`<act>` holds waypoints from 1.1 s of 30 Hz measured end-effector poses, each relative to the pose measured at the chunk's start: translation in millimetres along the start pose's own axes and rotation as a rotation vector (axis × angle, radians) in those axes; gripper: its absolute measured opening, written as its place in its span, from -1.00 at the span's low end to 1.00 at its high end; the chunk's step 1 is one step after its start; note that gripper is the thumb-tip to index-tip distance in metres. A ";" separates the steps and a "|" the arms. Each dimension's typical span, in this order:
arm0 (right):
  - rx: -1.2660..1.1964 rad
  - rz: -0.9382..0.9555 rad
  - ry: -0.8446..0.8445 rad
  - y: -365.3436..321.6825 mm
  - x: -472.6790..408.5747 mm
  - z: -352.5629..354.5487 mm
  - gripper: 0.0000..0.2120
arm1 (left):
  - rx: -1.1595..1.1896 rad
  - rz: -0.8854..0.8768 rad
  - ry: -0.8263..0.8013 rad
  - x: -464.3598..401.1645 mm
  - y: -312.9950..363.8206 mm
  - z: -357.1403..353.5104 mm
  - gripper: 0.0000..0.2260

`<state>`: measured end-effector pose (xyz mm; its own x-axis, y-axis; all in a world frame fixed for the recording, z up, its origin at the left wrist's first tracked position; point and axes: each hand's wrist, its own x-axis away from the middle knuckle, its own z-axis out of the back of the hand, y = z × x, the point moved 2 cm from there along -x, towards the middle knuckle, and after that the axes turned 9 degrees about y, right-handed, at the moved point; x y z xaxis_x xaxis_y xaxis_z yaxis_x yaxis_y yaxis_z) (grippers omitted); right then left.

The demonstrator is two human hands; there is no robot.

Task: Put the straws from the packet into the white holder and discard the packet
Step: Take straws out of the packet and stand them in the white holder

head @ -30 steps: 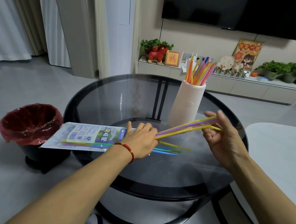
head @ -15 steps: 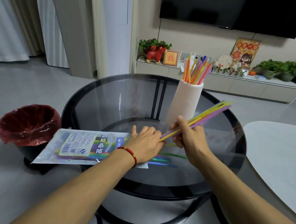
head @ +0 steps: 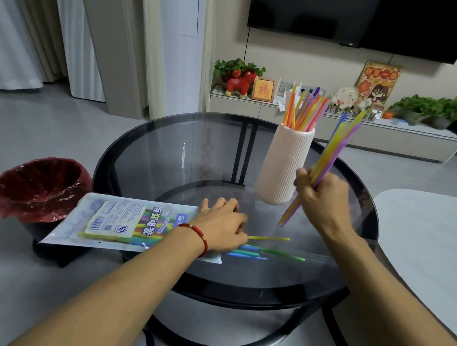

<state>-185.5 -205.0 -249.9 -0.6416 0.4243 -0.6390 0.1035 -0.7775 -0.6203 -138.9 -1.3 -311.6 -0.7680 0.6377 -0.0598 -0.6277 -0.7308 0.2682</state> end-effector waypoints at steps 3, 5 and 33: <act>0.119 -0.017 -0.117 10.8 3.1 -12.2 -0.59 | 0.002 -0.002 -0.007 0.1 -1.1 -0.4 -0.89; 0.060 -0.045 -0.066 10.7 -0.6 -12.1 -0.61 | -0.010 -0.002 -0.027 -0.4 -1.5 -1.4 -0.78; -0.673 -0.436 0.272 -27.6 -57.1 26.5 -0.63 | 0.400 0.112 0.488 -21.0 22.3 20.8 -0.72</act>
<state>-171.8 -220.1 -184.2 -0.5327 0.7862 -0.3134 0.3749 -0.1128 -0.9202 -134.1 -25.9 -284.4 -0.8551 0.3098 -0.4158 -0.5165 -0.5795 0.6304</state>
